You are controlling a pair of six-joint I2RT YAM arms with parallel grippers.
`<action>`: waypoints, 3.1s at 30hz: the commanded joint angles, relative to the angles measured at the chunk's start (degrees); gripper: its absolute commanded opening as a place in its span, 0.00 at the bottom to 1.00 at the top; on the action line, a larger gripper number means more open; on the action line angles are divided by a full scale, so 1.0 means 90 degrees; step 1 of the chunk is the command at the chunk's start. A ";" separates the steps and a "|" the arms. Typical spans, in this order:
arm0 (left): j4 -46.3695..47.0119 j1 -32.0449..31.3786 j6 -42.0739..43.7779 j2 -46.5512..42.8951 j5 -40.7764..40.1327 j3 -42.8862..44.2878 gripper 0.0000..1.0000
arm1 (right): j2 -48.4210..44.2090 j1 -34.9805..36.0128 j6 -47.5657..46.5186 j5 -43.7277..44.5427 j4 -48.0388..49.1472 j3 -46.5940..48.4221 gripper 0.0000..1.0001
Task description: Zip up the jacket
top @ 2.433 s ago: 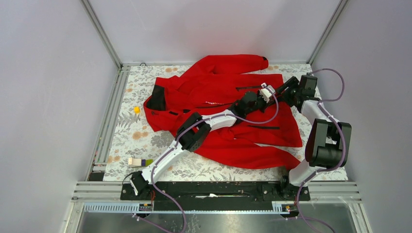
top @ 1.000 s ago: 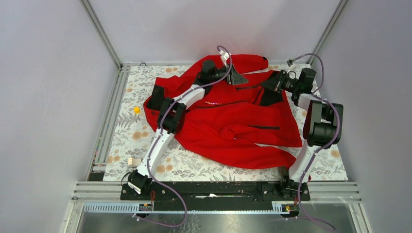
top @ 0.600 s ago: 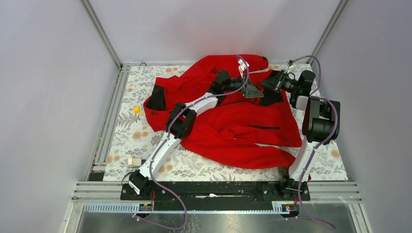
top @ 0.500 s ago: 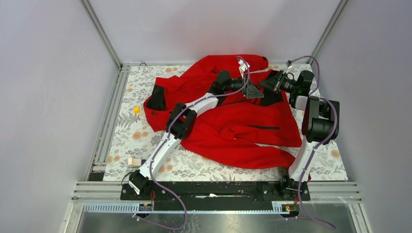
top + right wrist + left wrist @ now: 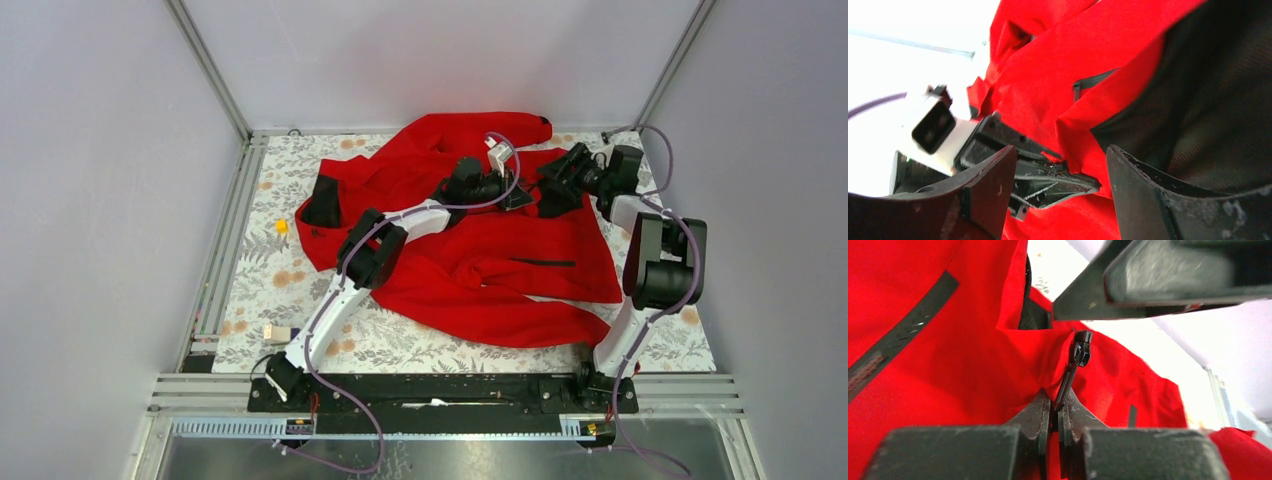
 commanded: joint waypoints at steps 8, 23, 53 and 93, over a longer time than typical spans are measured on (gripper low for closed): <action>-0.0274 -0.0516 0.1921 -0.1128 -0.2023 -0.0544 0.00 | -0.1635 0.0328 0.0370 0.2891 -0.2101 -0.0236 0.70; -0.0253 -0.0747 0.2272 -0.1275 -0.2804 -0.0753 0.00 | -0.1445 0.0735 0.0663 0.3210 -0.2026 -0.0301 0.50; -0.0302 -0.0060 0.1170 -0.1690 0.0786 -0.0989 0.52 | -0.0846 0.0735 -0.1691 -0.0053 -0.0234 -0.0097 0.00; 0.1425 0.0964 -0.0912 -0.0590 0.3014 -0.0291 0.63 | -0.0421 0.0412 -0.1002 -0.2350 0.0767 -0.0031 0.00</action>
